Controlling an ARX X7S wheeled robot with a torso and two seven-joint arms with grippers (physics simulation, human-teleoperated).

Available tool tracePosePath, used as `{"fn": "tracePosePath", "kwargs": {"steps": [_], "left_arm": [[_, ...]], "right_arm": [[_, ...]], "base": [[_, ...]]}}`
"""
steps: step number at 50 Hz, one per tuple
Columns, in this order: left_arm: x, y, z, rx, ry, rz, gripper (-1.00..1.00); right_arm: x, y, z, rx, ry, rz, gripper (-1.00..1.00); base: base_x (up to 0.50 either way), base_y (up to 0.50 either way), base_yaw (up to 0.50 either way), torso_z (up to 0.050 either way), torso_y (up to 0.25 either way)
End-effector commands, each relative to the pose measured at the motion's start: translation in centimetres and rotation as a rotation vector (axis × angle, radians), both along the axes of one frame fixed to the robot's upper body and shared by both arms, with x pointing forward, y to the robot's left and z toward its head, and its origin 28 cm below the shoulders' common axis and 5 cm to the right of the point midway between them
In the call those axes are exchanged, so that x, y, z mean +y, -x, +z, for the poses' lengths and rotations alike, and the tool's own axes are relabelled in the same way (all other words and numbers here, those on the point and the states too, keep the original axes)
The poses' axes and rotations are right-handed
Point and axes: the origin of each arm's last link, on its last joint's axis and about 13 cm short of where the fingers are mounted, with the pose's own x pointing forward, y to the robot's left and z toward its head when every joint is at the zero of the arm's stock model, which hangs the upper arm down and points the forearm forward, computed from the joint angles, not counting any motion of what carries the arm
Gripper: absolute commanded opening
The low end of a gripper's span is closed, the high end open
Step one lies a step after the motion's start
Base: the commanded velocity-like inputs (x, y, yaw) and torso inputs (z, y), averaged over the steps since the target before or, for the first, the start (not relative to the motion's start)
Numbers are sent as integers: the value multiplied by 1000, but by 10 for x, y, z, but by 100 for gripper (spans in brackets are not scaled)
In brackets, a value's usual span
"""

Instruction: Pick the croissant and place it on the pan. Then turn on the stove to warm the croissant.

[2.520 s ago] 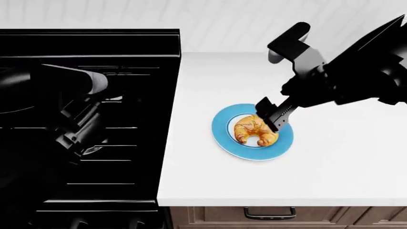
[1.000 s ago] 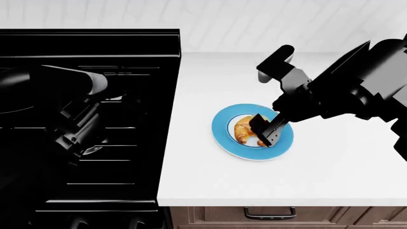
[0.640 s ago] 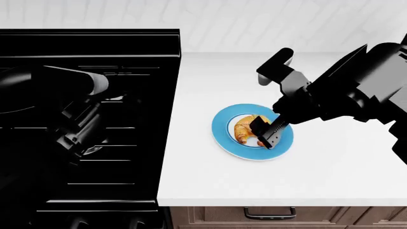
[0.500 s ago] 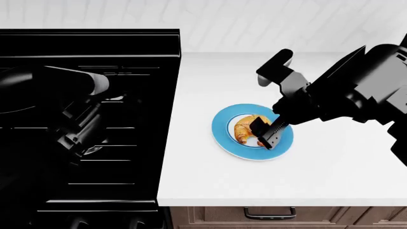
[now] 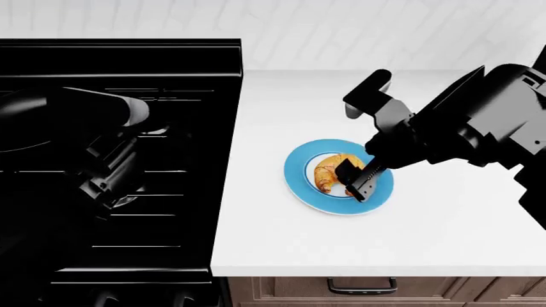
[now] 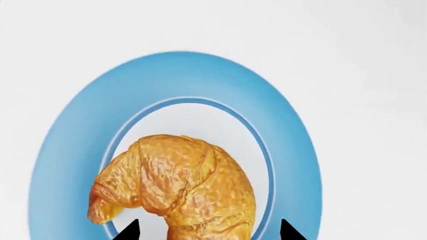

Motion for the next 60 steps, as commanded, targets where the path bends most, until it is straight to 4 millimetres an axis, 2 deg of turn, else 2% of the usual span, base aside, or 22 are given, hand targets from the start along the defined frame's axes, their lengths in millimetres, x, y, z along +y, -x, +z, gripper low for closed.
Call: {"fn": "tracePosePath", "kwargs": {"steps": [1, 56, 57, 60], "left_arm": [[-1, 2, 2, 3, -3, -3, 100], [2, -6, -5, 11, 6, 6, 100], [2, -6, -4, 11, 6, 6, 100], [2, -5, -4, 10, 8, 5, 100]], "right_arm": [[0, -3, -2, 3, 4, -1, 100], [1, -5, -12, 44, 27, 13, 100], [1, -4, -12, 41, 27, 12, -100], [1, -4, -10, 25, 24, 3, -100]], "base": [[0, 0, 0, 0, 0], [0, 0, 0, 0, 0], [0, 0, 0, 0, 0], [0, 0, 0, 0, 0]]}}
